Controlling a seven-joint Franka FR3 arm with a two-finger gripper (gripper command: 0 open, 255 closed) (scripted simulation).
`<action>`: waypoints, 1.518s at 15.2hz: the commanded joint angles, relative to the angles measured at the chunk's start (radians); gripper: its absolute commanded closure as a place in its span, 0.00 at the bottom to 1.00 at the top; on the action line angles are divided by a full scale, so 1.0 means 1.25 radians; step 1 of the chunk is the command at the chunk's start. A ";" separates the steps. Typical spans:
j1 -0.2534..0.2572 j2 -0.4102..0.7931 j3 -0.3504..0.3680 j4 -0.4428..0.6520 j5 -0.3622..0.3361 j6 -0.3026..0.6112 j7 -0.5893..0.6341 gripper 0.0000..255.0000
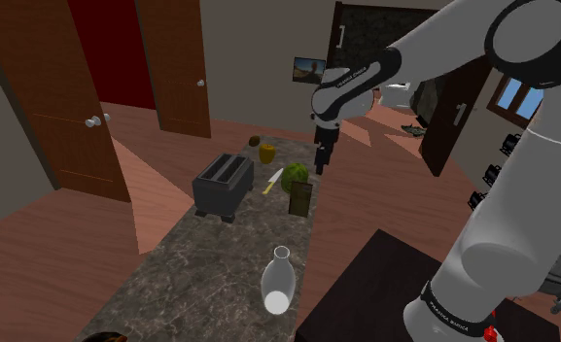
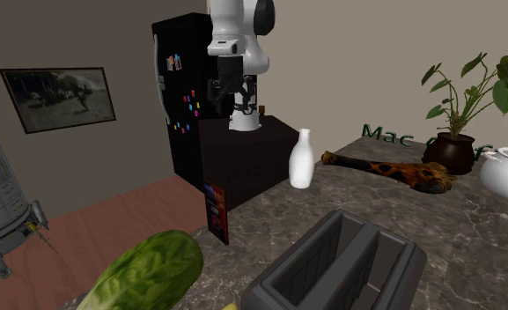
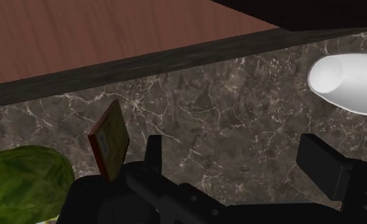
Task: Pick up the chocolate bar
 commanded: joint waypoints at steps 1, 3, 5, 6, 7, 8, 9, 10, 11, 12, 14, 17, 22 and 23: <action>-0.009 0.064 -0.007 0.035 0.024 0.023 -0.051 0.00; -0.019 0.130 -0.006 0.081 0.050 0.038 -0.094 0.00; -0.032 0.197 -0.001 0.132 0.074 0.048 -0.134 0.00; -0.040 0.230 0.003 0.159 0.086 0.052 -0.153 0.00; -0.048 0.263 0.008 0.187 0.096 0.054 -0.171 0.00; -0.056 0.296 0.013 0.216 0.105 0.055 -0.188 0.00; -0.064 0.328 0.018 0.247 0.114 0.056 -0.203 0.00; -0.073 0.361 0.024 0.278 0.122 0.055 -0.218 0.00; -0.081 0.394 0.029 0.311 0.128 0.053 -0.231 0.00; -0.090 0.427 0.035 0.346 0.134 0.050 -0.244 0.00; -0.107 0.494 0.047 0.419 0.142 0.041 -0.266 0.00; -0.126 0.576 0.061 0.515 0.149 0.025 -0.288 0.00; -0.131 0.615 0.067 0.522 0.156 0.056 -0.293 0.00; -0.132 0.622 0.069 0.524 0.157 0.062 -0.293 0.00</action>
